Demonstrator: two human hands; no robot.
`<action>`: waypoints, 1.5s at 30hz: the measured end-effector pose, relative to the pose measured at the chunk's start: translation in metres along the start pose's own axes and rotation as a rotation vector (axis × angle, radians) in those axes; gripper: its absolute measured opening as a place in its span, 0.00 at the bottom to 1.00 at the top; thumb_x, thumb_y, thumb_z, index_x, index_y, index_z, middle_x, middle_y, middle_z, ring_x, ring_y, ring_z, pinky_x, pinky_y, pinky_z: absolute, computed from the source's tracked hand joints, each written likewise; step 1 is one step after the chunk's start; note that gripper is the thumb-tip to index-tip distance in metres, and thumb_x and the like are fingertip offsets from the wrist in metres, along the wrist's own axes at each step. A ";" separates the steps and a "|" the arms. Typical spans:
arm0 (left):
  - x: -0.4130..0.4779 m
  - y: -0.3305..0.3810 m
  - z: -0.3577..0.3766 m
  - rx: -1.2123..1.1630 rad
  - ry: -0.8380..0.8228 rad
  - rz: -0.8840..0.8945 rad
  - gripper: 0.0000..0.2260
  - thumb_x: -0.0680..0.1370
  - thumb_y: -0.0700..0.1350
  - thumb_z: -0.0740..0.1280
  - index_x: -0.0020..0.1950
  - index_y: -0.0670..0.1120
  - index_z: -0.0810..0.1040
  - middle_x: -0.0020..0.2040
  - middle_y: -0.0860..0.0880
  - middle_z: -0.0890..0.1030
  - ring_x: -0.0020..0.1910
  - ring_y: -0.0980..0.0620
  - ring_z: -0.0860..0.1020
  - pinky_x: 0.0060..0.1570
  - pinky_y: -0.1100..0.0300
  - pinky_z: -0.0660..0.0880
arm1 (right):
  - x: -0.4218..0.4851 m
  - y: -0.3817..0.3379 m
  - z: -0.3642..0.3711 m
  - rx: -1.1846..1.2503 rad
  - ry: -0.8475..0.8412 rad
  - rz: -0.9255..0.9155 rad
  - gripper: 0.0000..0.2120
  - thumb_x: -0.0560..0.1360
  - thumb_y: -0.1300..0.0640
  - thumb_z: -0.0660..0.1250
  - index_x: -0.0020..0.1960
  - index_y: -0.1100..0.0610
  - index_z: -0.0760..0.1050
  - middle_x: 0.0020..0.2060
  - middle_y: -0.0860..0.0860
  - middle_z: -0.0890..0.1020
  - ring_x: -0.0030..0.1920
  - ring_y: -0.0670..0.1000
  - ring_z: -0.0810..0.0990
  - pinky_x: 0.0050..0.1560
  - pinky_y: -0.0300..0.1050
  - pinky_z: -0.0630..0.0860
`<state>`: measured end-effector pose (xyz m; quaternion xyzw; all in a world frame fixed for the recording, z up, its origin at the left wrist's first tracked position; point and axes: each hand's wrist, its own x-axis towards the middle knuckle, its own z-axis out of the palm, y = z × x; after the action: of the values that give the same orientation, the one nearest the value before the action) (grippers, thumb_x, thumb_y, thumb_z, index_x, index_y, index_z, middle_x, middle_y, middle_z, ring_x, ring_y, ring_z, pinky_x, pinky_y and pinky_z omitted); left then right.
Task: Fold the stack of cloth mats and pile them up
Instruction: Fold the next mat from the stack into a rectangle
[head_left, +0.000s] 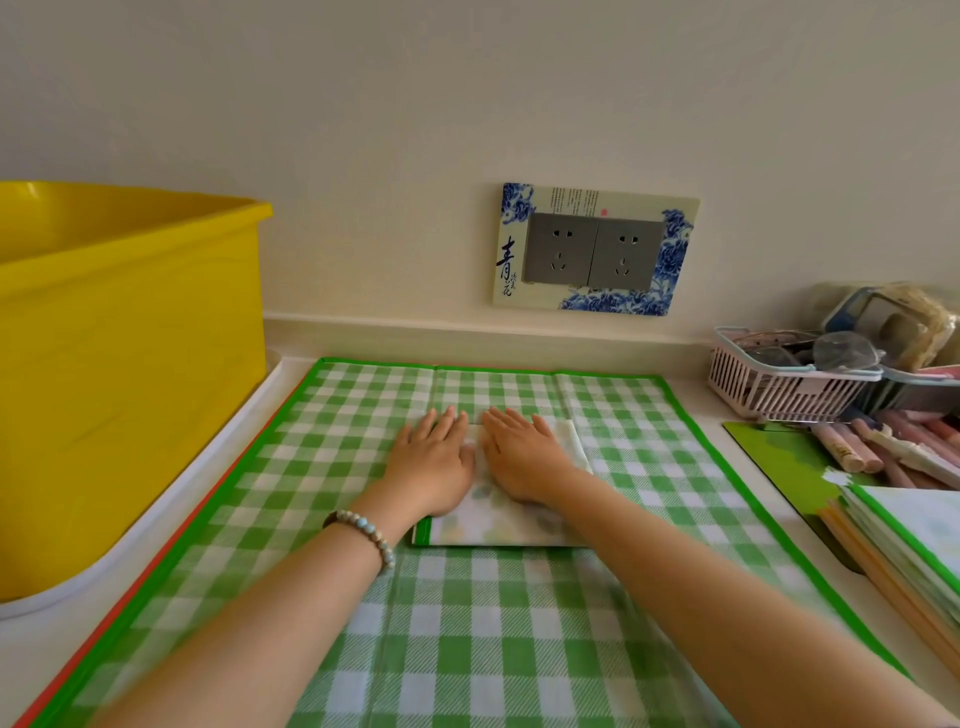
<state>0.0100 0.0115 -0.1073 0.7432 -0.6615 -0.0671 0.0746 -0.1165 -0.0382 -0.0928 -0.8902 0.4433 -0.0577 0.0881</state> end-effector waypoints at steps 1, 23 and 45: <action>0.000 0.000 0.000 -0.005 -0.001 -0.002 0.24 0.83 0.53 0.41 0.78 0.48 0.44 0.78 0.51 0.42 0.77 0.51 0.42 0.74 0.51 0.41 | 0.002 0.001 0.003 -0.002 0.000 0.003 0.24 0.83 0.51 0.43 0.77 0.56 0.49 0.77 0.50 0.52 0.76 0.49 0.47 0.74 0.48 0.41; -0.015 0.000 -0.007 -0.243 -0.001 -0.054 0.27 0.82 0.57 0.43 0.78 0.47 0.41 0.78 0.50 0.39 0.76 0.51 0.40 0.73 0.53 0.40 | -0.038 0.069 -0.024 0.425 0.052 0.201 0.32 0.78 0.40 0.57 0.76 0.51 0.52 0.74 0.52 0.62 0.72 0.54 0.62 0.69 0.49 0.61; -0.068 -0.008 -0.001 -0.115 0.026 -0.120 0.33 0.81 0.61 0.43 0.77 0.41 0.40 0.78 0.45 0.42 0.77 0.49 0.43 0.74 0.54 0.42 | -0.068 0.048 -0.056 0.679 -0.089 0.576 0.24 0.68 0.48 0.75 0.56 0.62 0.75 0.52 0.57 0.79 0.56 0.57 0.77 0.58 0.47 0.75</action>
<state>0.0105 0.0798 -0.1077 0.7768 -0.6097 -0.0999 0.1215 -0.2044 -0.0182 -0.0498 -0.6526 0.6248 -0.1350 0.4069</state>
